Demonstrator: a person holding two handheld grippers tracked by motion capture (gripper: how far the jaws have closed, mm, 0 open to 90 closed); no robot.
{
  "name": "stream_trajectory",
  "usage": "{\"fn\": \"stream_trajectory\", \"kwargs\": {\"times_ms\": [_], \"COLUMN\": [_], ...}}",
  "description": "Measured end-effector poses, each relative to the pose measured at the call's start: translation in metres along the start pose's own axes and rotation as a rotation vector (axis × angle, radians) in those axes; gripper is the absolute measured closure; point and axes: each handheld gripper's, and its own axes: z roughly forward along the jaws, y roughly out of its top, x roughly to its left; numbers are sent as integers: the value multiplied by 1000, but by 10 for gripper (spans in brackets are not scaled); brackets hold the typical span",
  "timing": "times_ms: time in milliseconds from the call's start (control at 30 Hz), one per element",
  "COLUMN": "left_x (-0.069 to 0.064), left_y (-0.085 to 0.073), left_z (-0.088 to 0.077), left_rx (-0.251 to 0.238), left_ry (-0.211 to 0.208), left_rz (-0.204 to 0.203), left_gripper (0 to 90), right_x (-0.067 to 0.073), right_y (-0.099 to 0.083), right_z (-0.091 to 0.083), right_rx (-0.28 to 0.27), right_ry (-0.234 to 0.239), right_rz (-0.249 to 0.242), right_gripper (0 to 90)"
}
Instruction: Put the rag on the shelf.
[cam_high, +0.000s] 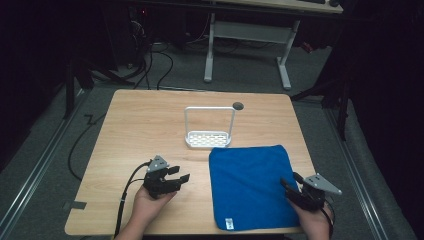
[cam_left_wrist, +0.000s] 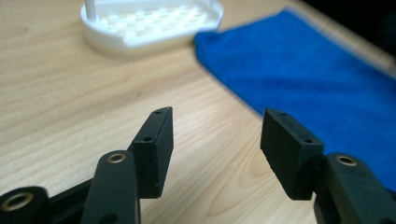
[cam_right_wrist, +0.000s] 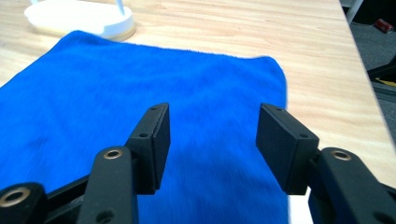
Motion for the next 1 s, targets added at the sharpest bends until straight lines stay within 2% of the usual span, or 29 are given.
{"fn": "stream_trajectory", "kwargs": {"times_ms": [33, 100, 167, 200, 300, 400, 567, 633, 733, 767, 800, 833, 867, 900, 933, 967, 1000], "left_x": [1, 1, 1, 1, 1, -1, -11, -17, -35, -39, -50, -50, -60, -65, -75, -80, -87], "left_y": [0, -1, -4, -5, -6, -5, -4, -4, -3, -3, -2, -2, -1, -2, -3, -4, -6], "left_z": [0, 1, 7, 10, 14, 15, 19, 22, 33, 36, 44, 44, 51, 56, 64, 69, 75], "left_rx": [-11, -15, 24, 43, 67, 56, 50, 53, 80, 86, 85, 85, 95, 106, 135, 154, 188], "left_ry": [1, 9, 23, 25, 36, 30, 21, 1, -71, -89, -132, -132, -149, -152, -151, -151, -141], "left_rz": [-6, -4, 14, 23, 40, 29, 51, 57, 74, 74, 70, 70, 80, 95, 130, 152, 194], "left_gripper": [454, 459, 455, 450, 449, 455, 469, 480, 538, 578, 672, 707, 751, 751, 811, 811, 822], "right_x": [1, 2, 1, 0, -2, -9, -13, -14, -16, -17, -17, -17, -18, -18, -19, -19, -21], "right_y": [2, 3, 4, 3, 2, -3, -5, -6, -6, -6, -7, -7, -7, -7, -6, -6, -7], "right_z": [7, 10, 18, 19, 17, 10, 3, 1, -2, -2, 0, 0, 2, 2, 5, 5, 6], "right_rx": [2, 4, 13, 11, 5, 11, 15, 12, 17, 24, 42, 42, 65, 65, 90, 90, 97], "right_ry": [-12, -15, -20, -22, -21, -5, -11, -22, -26, -21, -14, -14, -5, -5, -17, -17, -17], "right_rz": [5, 7, 17, 0, -24, -28, -37, -50, -58, -58, -52, -52, -57, -57, -61, -61, -59], "right_gripper": [463, 470, 480, 484, 486, 488, 491, 503, 564, 606, 706, 706, 814, 814, 891, 891, 900]}}
